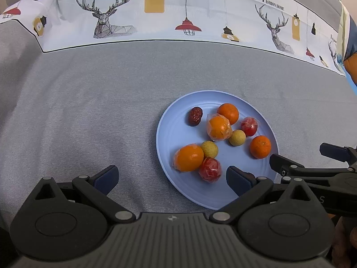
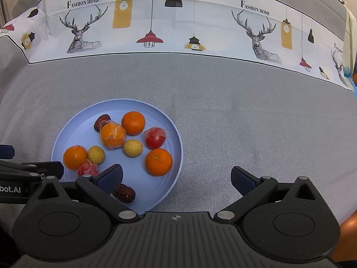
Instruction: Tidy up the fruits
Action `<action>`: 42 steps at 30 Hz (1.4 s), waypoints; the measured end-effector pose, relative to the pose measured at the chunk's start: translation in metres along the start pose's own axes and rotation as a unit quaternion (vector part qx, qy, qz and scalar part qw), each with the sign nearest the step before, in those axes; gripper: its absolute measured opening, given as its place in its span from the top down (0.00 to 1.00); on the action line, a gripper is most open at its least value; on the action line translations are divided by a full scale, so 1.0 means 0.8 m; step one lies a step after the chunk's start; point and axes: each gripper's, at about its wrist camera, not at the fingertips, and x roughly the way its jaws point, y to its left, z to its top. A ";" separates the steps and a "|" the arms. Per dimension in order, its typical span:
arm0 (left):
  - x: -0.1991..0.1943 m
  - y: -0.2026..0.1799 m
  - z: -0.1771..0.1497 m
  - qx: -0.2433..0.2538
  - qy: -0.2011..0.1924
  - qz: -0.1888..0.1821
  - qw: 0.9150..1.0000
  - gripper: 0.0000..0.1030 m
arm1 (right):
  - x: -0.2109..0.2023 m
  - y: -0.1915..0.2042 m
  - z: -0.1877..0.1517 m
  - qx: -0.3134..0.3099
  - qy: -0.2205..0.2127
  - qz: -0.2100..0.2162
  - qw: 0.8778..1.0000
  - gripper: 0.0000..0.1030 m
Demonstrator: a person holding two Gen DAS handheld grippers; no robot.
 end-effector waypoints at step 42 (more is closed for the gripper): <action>-0.004 -0.005 0.000 0.001 -0.003 -0.003 1.000 0.01 | 0.004 0.003 0.000 -0.005 0.004 -0.003 1.000 0.01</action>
